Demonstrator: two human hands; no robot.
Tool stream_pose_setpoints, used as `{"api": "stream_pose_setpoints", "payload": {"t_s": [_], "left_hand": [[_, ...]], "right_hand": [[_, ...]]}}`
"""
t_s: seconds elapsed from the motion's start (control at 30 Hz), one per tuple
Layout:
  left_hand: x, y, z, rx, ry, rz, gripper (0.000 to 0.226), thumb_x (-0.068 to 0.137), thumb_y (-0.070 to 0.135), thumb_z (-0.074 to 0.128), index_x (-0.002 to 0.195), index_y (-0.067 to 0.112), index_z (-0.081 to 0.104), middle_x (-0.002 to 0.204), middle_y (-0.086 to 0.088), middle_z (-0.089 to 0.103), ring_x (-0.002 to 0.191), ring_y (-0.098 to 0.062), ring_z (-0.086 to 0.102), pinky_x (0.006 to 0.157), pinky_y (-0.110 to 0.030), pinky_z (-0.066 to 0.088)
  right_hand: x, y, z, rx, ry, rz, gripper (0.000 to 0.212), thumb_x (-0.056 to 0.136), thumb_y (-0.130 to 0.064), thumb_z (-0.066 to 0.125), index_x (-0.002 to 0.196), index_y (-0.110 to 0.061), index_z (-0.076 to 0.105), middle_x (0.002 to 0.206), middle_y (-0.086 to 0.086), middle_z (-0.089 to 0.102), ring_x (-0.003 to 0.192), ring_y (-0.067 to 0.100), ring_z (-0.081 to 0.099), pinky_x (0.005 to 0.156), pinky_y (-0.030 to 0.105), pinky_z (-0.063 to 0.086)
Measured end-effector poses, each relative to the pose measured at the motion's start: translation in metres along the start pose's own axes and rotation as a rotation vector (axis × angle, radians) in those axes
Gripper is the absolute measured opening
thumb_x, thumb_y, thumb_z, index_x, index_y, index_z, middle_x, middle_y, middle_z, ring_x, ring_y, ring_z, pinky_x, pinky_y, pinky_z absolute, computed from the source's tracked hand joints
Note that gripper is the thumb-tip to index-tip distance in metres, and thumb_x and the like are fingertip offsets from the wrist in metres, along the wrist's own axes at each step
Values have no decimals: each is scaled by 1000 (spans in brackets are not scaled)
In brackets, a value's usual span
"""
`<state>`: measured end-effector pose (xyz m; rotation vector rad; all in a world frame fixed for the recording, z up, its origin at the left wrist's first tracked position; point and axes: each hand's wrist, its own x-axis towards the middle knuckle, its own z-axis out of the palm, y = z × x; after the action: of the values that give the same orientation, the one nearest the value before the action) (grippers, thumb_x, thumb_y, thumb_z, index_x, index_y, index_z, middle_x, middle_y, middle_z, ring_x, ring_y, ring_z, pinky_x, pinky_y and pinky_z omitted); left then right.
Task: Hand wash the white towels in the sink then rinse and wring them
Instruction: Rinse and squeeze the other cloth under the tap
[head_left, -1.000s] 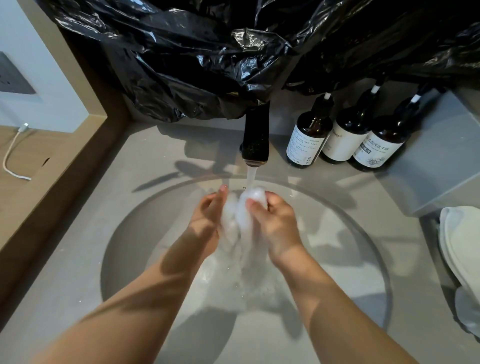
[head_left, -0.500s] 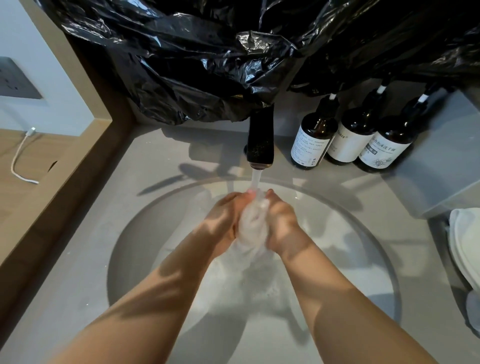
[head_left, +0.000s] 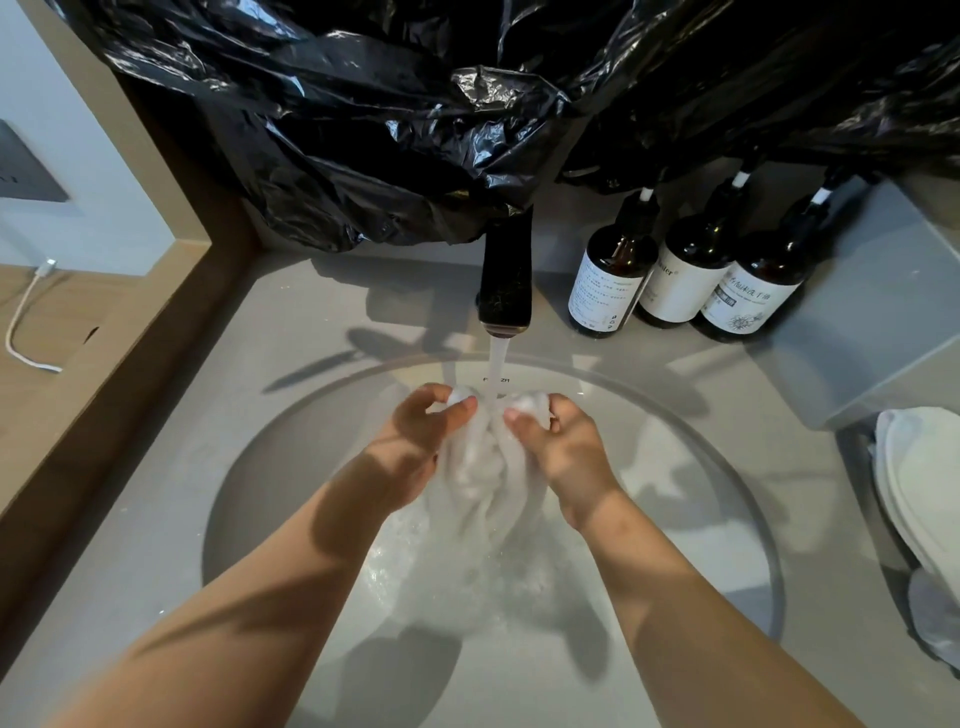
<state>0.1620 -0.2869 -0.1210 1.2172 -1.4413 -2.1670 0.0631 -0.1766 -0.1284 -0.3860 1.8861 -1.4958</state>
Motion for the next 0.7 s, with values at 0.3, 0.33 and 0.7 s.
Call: {"api": "stream_pose_setpoints", "payload": {"t_s": [0.3,0.33,0.7], "left_hand": [[-5,5,17,98,212,138,19,99,17,48,82,20,55,82,-7,59,68,-18,55,61,-15,46],[-8,9,23,41,275,110,25,101,22,42,80,18,54,76,-4,57,66,-16,54,52,-10,44],[-8,19,48,-195,162,-132,35,101,33,36,82,11,56,69,-7,58,66,-23,56,64,-29,44]], "right_hand": [[-22,-10,18,-215,50,-123,39,95,-32,54,130,-17,49,108,-1,55,105,19,56,85,19,38],[-30,-13,28,-212,13,-140,35,96,-34,52,128,-21,48,106,-4,54,102,16,54,85,20,38],[-14,-18,39,-46,146,-54,23,99,-36,41,96,-17,53,89,3,60,90,26,59,85,34,48]]}}
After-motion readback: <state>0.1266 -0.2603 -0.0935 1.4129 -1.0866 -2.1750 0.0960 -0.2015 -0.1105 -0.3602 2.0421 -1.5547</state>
